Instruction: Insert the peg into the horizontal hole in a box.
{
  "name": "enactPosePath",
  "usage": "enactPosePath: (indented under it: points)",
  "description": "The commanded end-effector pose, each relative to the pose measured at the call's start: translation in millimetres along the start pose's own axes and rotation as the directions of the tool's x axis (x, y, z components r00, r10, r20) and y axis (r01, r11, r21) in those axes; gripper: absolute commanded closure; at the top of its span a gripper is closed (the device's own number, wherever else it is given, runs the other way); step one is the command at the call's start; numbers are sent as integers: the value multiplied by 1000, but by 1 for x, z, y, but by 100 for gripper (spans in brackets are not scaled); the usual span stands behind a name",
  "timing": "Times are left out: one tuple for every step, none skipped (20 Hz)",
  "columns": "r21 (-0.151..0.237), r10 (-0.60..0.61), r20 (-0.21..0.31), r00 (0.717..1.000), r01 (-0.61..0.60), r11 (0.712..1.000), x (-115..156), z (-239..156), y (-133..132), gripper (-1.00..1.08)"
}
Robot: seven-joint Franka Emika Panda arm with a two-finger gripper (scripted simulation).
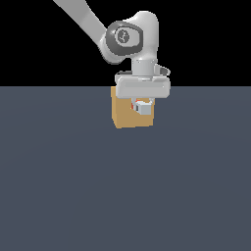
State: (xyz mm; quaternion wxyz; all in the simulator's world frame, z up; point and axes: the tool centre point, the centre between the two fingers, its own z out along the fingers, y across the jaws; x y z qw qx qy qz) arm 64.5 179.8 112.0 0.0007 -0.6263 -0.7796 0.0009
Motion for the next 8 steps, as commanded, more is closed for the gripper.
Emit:
enactPosePath:
  points:
    - [-3,-1,-1,1000,1,1000,22,-2,0,108]
    - [-4,-1,-1,1000,1,1000,28,-2,1,108]
    - [-4,-1,-1,1000,1,1000,34,-2,1,108]
    - [-4,-1,-1,1000,1,1000,38,-2,1,108]
    - [-4,-1,-1,1000,1,1000,42,-2,1,108]
    - [-4,-1,-1,1000,1,1000,44,-2,1,108]
    - [-4,-1,-1,1000,1,1000,46,-2,1,108]
    - [-4,-1,-1,1000,1,1000,46,-2,1,108]
